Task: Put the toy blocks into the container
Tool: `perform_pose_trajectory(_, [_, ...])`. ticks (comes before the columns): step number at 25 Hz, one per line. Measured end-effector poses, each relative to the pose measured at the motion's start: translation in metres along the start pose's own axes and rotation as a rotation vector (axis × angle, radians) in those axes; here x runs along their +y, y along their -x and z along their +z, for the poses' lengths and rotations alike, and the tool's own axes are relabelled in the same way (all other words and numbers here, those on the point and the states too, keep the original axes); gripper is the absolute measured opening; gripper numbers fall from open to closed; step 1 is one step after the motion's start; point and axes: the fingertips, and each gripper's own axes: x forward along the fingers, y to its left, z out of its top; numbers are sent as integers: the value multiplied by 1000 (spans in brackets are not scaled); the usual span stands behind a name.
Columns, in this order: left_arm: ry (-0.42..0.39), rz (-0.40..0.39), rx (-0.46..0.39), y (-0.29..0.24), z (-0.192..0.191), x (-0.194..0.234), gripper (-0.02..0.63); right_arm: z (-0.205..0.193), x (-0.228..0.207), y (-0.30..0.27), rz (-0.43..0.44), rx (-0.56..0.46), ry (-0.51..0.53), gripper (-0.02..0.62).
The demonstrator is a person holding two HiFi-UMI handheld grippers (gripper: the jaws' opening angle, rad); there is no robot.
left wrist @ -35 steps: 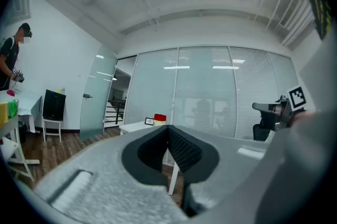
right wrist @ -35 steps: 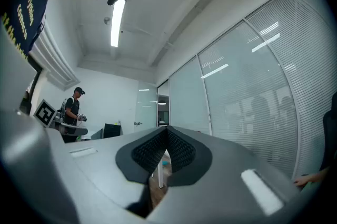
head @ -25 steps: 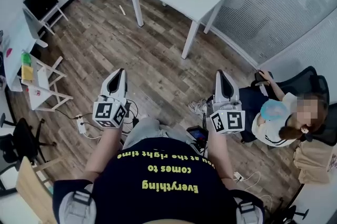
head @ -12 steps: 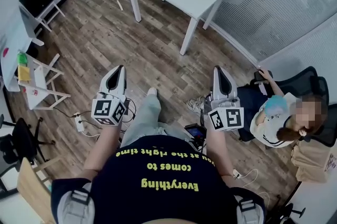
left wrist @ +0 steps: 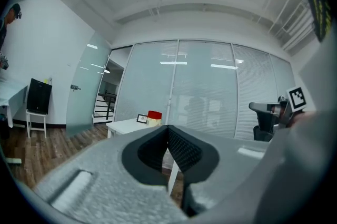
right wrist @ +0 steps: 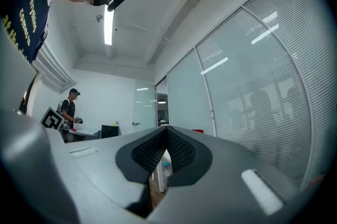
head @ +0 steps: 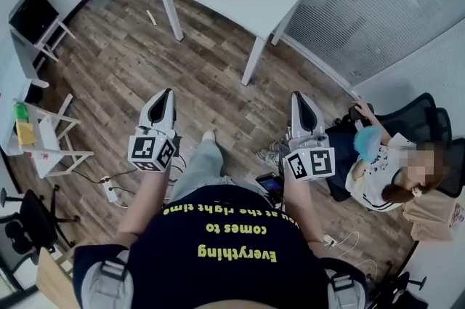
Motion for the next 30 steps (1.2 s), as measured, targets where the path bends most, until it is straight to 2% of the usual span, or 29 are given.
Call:
perform_pose_trajectory(13, [-5,-94,5,-142,27,55,-1,-12,-32,-125,-50,20,4,5])
perform_pose_trajectory(30, [1,-122,34,-227,25,128,0,-38,-43,-234,-80,31,-1,5])
